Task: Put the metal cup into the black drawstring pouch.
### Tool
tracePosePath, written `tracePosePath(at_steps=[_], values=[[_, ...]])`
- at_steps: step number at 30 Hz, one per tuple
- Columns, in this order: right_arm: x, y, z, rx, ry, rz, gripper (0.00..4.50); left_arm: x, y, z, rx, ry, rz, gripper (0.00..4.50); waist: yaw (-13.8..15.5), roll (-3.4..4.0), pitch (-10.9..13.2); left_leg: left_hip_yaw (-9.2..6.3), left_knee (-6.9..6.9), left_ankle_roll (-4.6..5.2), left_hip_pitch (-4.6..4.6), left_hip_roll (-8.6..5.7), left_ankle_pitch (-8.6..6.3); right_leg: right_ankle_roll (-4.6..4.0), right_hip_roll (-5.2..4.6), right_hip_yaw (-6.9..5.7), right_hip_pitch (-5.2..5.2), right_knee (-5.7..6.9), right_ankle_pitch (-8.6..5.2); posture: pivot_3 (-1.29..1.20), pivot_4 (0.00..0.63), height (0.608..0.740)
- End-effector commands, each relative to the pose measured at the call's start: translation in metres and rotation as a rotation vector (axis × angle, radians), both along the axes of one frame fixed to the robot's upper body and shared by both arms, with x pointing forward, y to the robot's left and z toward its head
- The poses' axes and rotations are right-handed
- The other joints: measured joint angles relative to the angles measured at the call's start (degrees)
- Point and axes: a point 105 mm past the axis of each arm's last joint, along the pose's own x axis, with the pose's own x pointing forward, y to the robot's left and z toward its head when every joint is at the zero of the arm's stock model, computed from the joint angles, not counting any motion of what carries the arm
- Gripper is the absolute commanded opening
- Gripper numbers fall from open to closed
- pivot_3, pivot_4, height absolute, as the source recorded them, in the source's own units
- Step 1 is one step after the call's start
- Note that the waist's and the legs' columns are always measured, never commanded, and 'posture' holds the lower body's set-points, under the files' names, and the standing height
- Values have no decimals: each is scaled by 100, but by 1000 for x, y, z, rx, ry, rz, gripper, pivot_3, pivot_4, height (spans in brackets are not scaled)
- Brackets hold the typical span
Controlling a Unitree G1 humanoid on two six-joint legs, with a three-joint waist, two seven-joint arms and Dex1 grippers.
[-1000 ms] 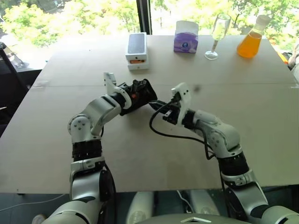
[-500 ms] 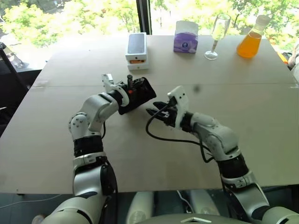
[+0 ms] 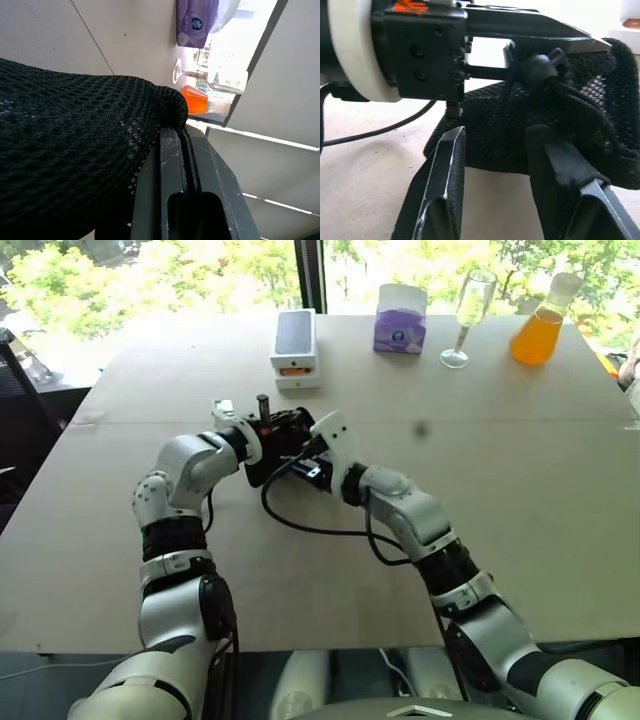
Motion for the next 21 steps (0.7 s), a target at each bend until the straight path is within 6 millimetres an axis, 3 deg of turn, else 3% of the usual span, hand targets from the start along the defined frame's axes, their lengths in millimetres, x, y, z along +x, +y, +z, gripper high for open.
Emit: tracePosePath(at_steps=[1, 3, 6, 8, 14, 21], values=[[-2, 8, 17, 60, -34, 5, 1903, -3, -5, 18, -4, -69, -27, 0, -4, 0, 0, 0, 0, 0, 0, 1, 0, 0, 1, -1, -1, 1, 0, 0, 150, 740], [0, 8, 16, 67, -23, -7, 1903, -5, -11, 19, -2, -81, -40, 0, -6, 0, 0, 0, 0, 0, 0, 1, 0, 0, 1, 0, -1, 2, 0, 0, 150, 740], [0, 9, 17, 78, -17, -2, 615, -9, -15, 19, 11, -92, -50, 0, -5, 0, 0, 0, 0, 0, 0, 1, 0, 0, 0, 1, -1, 1, 0, 0, 150, 740], [-1, 10, 17, 81, -18, 7, 127, -11, -15, 18, 23, -93, -53, 0, -20, 0, 0, 1, -1, 0, 0, 1, 0, 0, 0, 1, -2, 2, 0, 0, 150, 740], [-12, -1, 21, 93, -26, 51, 127, -13, -5, 16, 102, -121, -31, 0, -14, 0, 0, 2, -2, 0, 0, 1, 0, 0, 1, 3, -4, 4, 0, 0, 150, 740], [-44, -46, 41, 138, -56, 139, 127, -12, -1, 18, 271, -230, -48, 0, 29, 0, 0, -1, -3, 0, -1, -8, 0, 0, -3, 2, -6, 0, 0, 0, 150, 740]])
